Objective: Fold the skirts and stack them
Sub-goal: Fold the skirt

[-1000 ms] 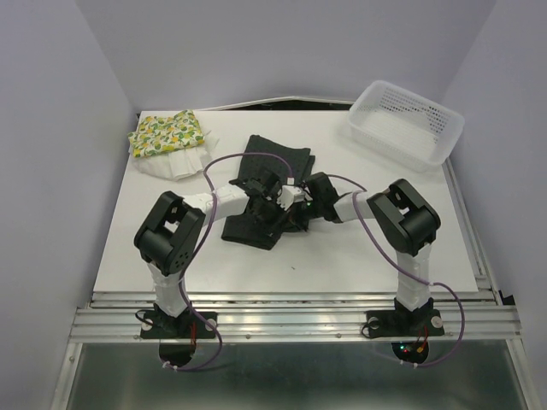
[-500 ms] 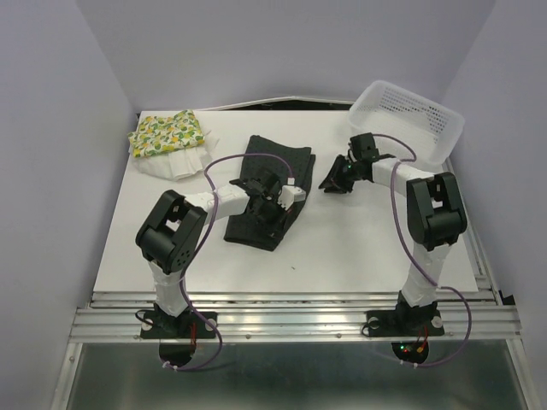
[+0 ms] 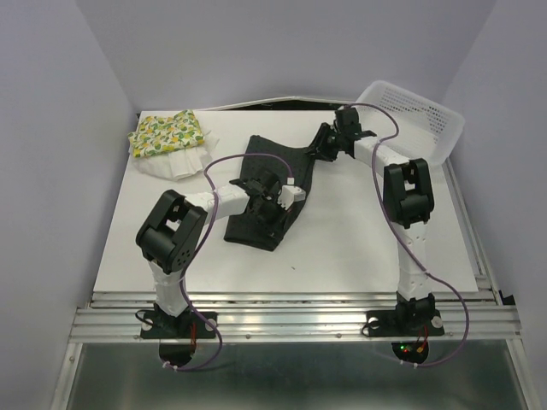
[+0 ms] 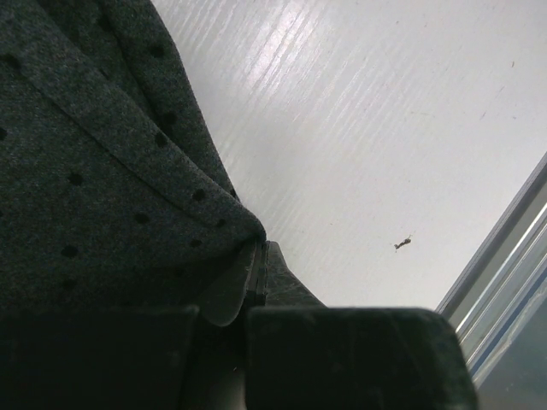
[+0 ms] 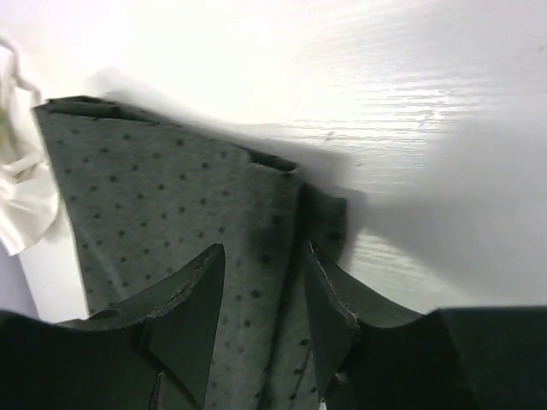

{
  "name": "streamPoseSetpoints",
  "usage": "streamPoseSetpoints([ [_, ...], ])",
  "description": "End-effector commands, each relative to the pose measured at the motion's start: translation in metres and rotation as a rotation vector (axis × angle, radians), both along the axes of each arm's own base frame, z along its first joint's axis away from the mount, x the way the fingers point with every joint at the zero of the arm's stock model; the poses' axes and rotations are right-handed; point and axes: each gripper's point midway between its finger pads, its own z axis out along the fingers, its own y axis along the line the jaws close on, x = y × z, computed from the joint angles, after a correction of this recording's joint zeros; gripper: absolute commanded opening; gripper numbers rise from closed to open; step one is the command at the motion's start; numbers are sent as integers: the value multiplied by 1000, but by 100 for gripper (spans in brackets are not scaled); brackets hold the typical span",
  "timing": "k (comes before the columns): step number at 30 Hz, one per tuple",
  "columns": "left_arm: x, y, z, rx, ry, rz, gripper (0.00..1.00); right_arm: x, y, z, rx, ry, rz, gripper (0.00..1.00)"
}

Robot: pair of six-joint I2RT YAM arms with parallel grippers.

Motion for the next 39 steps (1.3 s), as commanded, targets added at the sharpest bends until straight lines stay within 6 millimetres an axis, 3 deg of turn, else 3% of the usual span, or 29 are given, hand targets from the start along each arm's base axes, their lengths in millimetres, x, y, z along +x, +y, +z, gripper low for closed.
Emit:
streamPoseSetpoints([
  [1, -24, 23, -27, 124, 89, -5, 0, 18, 1, 9, -3, -51, -25, 47],
  [12, -26, 22, -33, 129, 106, -6, 0, 25, 17, 8, 78, -70, 20, 40],
  [15, -25, 22, -32, 128, 105, -6, 0, 25, 19, 7, 94, -65, 26, 32],
  [17, -25, 22, -32, 128, 102, -7, 0, 22, 19, 4, 97, -53, 25, 17],
  [20, -26, 22, -32, 129, 106, -7, 0, 20, 17, 14, 119, -52, 26, 1],
  [23, -26, 22, -33, 131, 108, -7, 0, 17, 11, 33, 153, -52, 5, 1],
  [28, -26, 22, -33, 132, 108, -5, 0, 19, -21, 68, 144, -87, -59, 1],
  [33, -26, 23, -33, 135, 108, -5, 0, 4, -34, 35, 71, 3, -49, 1],
  [34, -26, 23, -33, 136, 109, -5, 0, -3, -34, 15, 61, 58, -46, 1],
  [35, -25, 23, -33, 136, 107, -4, 0, -6, -34, 13, 60, 71, -40, 1],
  [36, -26, 23, -34, 138, 109, -4, 0, -9, -34, -5, 53, 112, -36, 1],
  [39, -26, 24, -34, 144, 111, -5, 0, -19, -37, -35, 31, 184, -41, 1],
])
